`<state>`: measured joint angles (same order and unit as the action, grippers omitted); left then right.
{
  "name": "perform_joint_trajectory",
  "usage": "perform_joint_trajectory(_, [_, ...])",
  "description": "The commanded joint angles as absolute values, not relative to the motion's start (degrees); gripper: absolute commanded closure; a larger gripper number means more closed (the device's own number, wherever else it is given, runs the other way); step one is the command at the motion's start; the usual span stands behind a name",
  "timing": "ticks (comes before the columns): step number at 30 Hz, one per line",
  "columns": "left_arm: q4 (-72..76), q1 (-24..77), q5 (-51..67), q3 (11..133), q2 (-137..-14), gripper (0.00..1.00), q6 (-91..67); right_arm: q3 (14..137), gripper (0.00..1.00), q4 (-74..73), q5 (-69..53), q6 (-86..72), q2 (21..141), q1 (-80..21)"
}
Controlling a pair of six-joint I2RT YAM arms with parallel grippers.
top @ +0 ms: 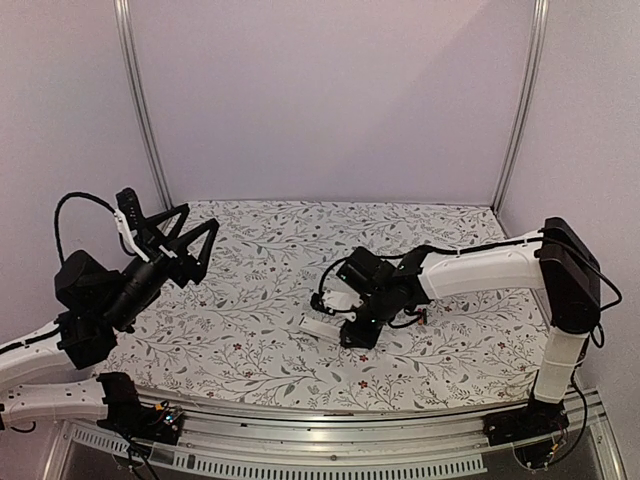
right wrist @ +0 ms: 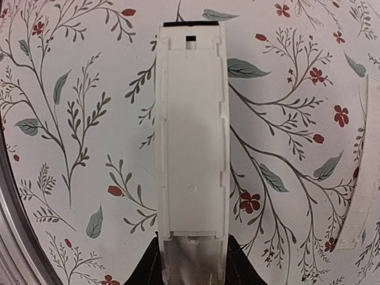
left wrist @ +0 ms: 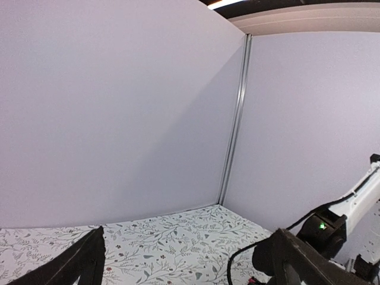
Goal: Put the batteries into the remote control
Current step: Place the remote control without the battery cover at the center of the board, then pick up the battery at the center of the board.
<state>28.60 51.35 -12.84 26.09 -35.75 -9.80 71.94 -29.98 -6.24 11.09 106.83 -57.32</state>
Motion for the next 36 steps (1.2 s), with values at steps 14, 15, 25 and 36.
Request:
perform_joint_trajectory(14, [27.2, 51.9, -17.2, 25.9, -35.7, 0.02, -9.5, 70.9, 0.43, -32.9, -5.1, 6.4, 111.3, -57.4])
perform_joint_trajectory(15, [27.0, 51.9, -17.4, 26.0, -35.7, 0.01, -9.4, 71.4, 0.42, -33.1, -5.6, 6.4, 111.0, -57.4])
perform_joint_trajectory(25, [14.8, 51.8, -24.9, 32.7, -41.4, 0.00, -9.8, 76.8, 0.49, -34.0, -1.1, -2.9, 100.3, -55.3])
perform_joint_trajectory(36, [16.2, 48.4, -11.7, 32.2, -50.1, 0.00, -18.5, 68.1, 0.70, -37.3, 8.9, -23.2, 90.0, -45.4])
